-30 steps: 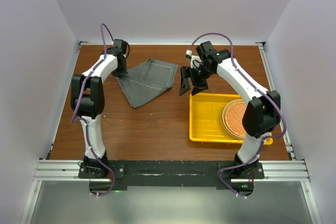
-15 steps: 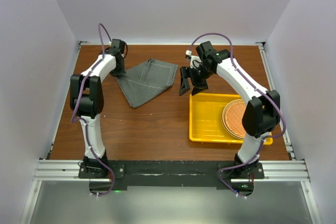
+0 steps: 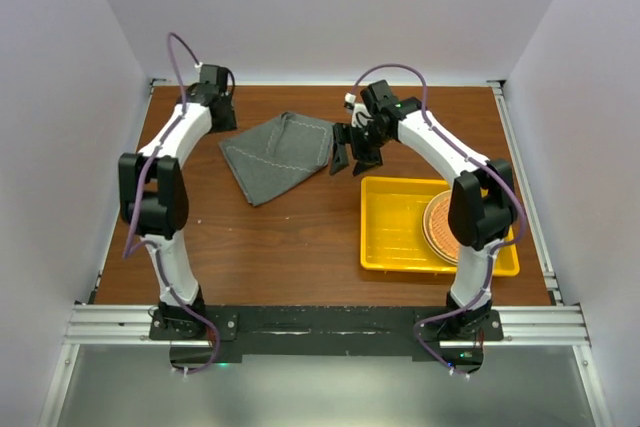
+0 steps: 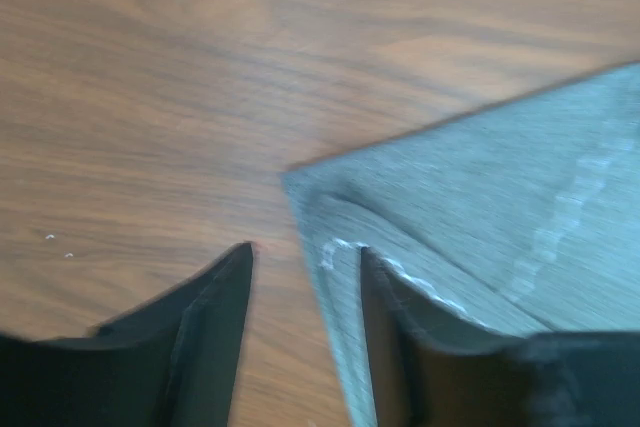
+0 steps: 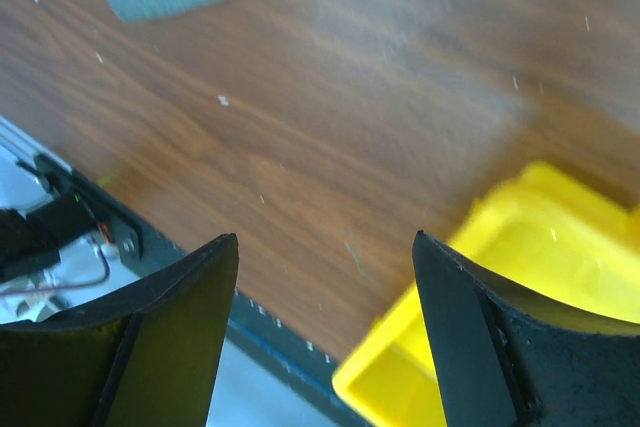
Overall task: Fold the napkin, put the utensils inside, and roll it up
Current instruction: Fold the napkin
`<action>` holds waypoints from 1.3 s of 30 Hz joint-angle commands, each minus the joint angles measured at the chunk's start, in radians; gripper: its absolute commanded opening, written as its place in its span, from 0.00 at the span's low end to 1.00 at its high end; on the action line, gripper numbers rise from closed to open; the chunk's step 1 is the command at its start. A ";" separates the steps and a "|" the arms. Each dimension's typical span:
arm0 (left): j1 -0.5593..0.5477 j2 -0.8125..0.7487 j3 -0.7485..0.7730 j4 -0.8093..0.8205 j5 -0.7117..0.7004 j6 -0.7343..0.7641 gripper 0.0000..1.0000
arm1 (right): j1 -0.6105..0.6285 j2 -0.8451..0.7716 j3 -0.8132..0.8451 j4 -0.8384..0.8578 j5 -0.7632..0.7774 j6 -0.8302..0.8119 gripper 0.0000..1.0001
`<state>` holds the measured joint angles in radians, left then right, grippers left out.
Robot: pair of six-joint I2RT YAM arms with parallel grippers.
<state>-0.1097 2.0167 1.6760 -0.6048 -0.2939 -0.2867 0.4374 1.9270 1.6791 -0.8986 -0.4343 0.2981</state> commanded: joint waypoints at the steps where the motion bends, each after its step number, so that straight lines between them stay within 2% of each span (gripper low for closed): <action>1: 0.013 -0.200 -0.122 0.126 0.291 -0.080 0.41 | 0.044 0.021 0.024 0.190 0.022 0.084 0.74; 2: 0.015 -0.229 -0.184 0.157 0.358 -0.089 0.33 | 0.053 0.032 0.019 0.220 0.011 0.119 0.71; 5: 0.018 -0.251 -0.269 0.252 0.506 -0.143 0.21 | 0.081 0.072 0.016 0.332 0.008 0.168 0.64; 6: 0.019 -0.245 -0.277 0.266 0.527 -0.155 0.20 | 0.090 0.087 0.024 0.367 -0.003 0.177 0.62; 9: 0.027 -0.204 -0.283 0.292 0.567 -0.137 0.12 | 0.121 0.162 0.066 0.408 -0.029 0.196 0.49; 11: 0.048 -0.155 -0.269 0.290 0.599 -0.131 0.07 | 0.136 0.216 0.108 0.397 -0.027 0.190 0.47; 16: 0.082 -0.104 -0.306 0.306 0.590 -0.108 0.03 | 0.136 0.288 0.139 0.411 -0.063 0.199 0.33; 21: 0.110 -0.070 -0.325 0.344 0.588 -0.106 0.00 | 0.136 0.346 0.175 0.426 -0.081 0.204 0.27; 25: 0.142 -0.023 -0.302 0.303 0.529 -0.080 0.00 | 0.129 0.368 0.206 0.412 -0.063 0.225 0.26; 39: 0.183 0.059 -0.277 0.300 0.539 -0.077 0.00 | 0.049 0.434 0.223 0.405 -0.034 0.213 0.25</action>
<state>0.0612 2.0396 1.3766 -0.3161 0.2596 -0.3832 0.5076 2.3314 1.8633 -0.4931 -0.4889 0.5228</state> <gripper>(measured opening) 0.013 0.254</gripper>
